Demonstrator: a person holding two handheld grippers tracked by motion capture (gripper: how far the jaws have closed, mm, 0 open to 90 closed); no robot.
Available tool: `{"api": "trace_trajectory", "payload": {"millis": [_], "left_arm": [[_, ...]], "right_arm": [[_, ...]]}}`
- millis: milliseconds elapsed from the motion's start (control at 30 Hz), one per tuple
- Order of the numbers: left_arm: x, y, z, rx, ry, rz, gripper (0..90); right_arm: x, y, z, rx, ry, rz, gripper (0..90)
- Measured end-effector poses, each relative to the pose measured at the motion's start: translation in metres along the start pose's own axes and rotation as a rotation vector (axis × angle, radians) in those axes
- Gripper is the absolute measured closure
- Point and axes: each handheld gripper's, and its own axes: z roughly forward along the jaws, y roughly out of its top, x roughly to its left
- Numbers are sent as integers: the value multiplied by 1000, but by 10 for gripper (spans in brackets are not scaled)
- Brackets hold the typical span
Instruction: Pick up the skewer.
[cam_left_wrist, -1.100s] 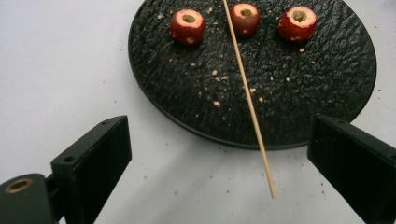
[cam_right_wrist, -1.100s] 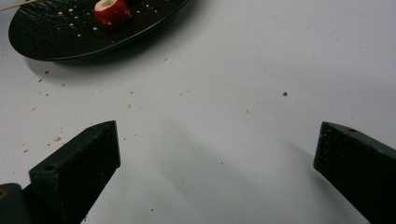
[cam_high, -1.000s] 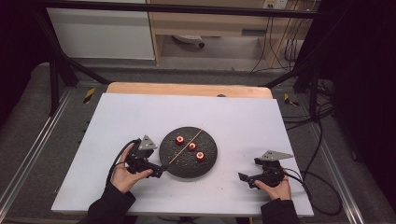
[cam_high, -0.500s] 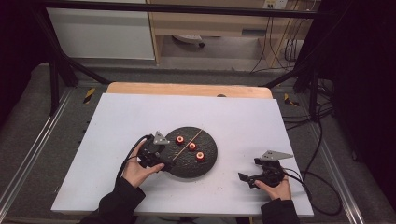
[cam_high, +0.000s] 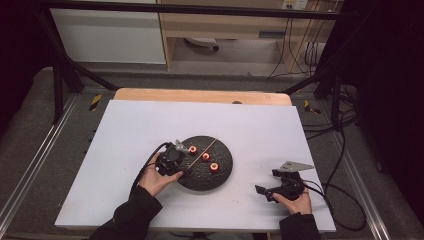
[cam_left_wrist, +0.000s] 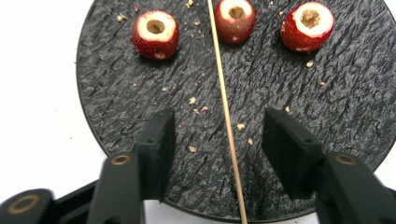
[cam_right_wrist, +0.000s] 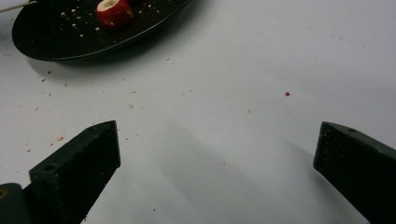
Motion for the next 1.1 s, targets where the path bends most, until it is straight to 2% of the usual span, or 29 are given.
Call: {"api": "trace_trajectory", "payload": {"millis": [200,633,1100], "left_arm": [[-3,3,3,30,-9,2,584],[-6,10,10,82,2,2,762],[-7,10,12,101,21,-17,854]], "right_arm": [[0,0,0,1,0,-2,12],[0,0,0,0,6,0,12],[0,0,0,7,9,0,12]]}}
